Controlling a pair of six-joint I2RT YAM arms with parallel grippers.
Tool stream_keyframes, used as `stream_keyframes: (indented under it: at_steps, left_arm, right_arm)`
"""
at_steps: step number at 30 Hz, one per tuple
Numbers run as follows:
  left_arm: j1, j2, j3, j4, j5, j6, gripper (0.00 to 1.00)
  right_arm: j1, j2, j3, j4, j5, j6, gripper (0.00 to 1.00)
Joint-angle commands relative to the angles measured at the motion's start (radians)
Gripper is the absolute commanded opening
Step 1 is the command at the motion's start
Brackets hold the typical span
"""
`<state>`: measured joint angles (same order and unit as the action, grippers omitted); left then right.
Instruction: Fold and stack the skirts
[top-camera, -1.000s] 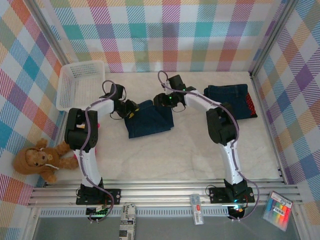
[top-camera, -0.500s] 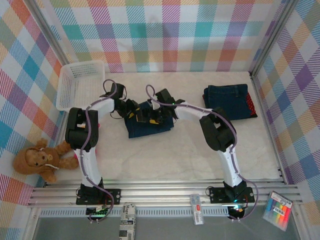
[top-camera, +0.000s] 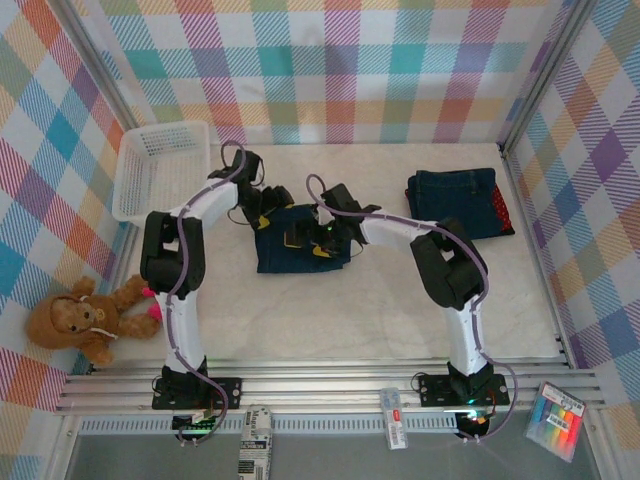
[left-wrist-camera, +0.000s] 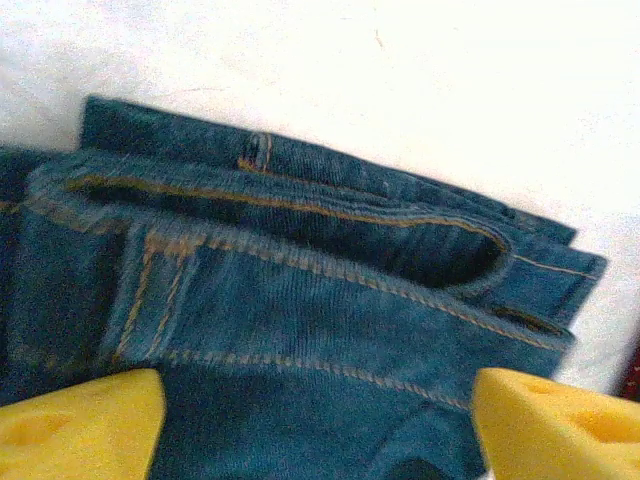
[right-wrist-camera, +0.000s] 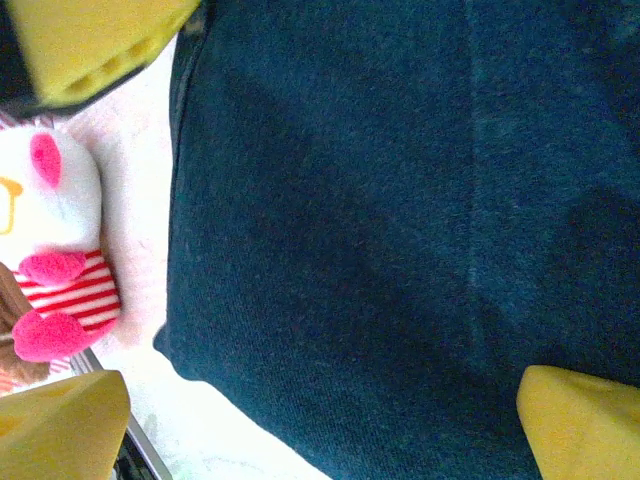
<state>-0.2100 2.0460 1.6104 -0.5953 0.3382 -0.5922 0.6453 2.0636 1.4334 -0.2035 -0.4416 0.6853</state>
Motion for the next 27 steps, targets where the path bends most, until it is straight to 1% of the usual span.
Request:
stream_keyframes:
  at_steps: [1,3,6,8,9,10,13,14,16,19,22,26,27]
  left_arm:
    - [0.009,-0.204,-0.038,-0.033,-0.02,-0.036,0.92]
    - [0.009,-0.29,-0.153,0.045,0.012,-0.108,0.98]
    - [0.008,-0.362,-0.305,0.193,0.104,-0.222,1.0]
    - [0.001,-0.387,-0.362,0.26,0.124,-0.258,1.0]
    - [-0.006,-0.39,-0.373,0.266,0.114,-0.25,1.0]
    - [-0.01,-0.385,-0.373,0.263,0.114,-0.237,1.0]
    - [-0.024,-0.31,-0.339,0.25,0.178,-0.209,1.0]
    - [-0.029,-0.274,-0.326,0.25,0.19,-0.205,1.0]
    - [-0.032,-0.21,-0.302,0.24,0.178,-0.203,1.0]
    - [-0.032,-0.124,-0.265,0.214,0.145,-0.197,1.0]
    - [-0.034,-0.067,-0.258,0.194,0.134,-0.2,0.99]
    - [-0.037,-0.043,-0.29,0.194,0.121,-0.21,0.99]
    - [-0.038,-0.041,-0.296,0.193,0.116,-0.21,0.99]
  right_arm:
    - [-0.024,-0.06,0.02,0.041,0.069,0.098,0.99]
    - [-0.043,-0.026,0.046,0.08,0.06,0.128,0.99]
    - [-0.071,0.051,0.138,0.047,0.03,0.137,0.99]
    - [-0.088,0.062,0.182,-0.028,0.091,0.133,0.99]
    - [-0.099,0.046,0.177,-0.046,0.129,0.126,0.99]
    - [-0.105,0.025,0.16,-0.059,0.168,0.114,0.99]
    - [-0.121,-0.043,0.097,-0.14,0.327,0.035,0.99]
    - [-0.128,-0.048,0.08,-0.174,0.359,0.013,0.99]
    - [-0.149,-0.036,0.065,-0.243,0.369,-0.008,0.99]
    - [-0.161,-0.001,0.063,-0.286,0.293,-0.04,0.99]
    - [-0.157,0.033,0.06,-0.249,0.132,-0.042,0.99]
    - [-0.137,0.048,0.024,-0.105,-0.041,-0.005,0.99]
    - [-0.133,0.054,0.022,-0.081,-0.066,0.005,0.99]
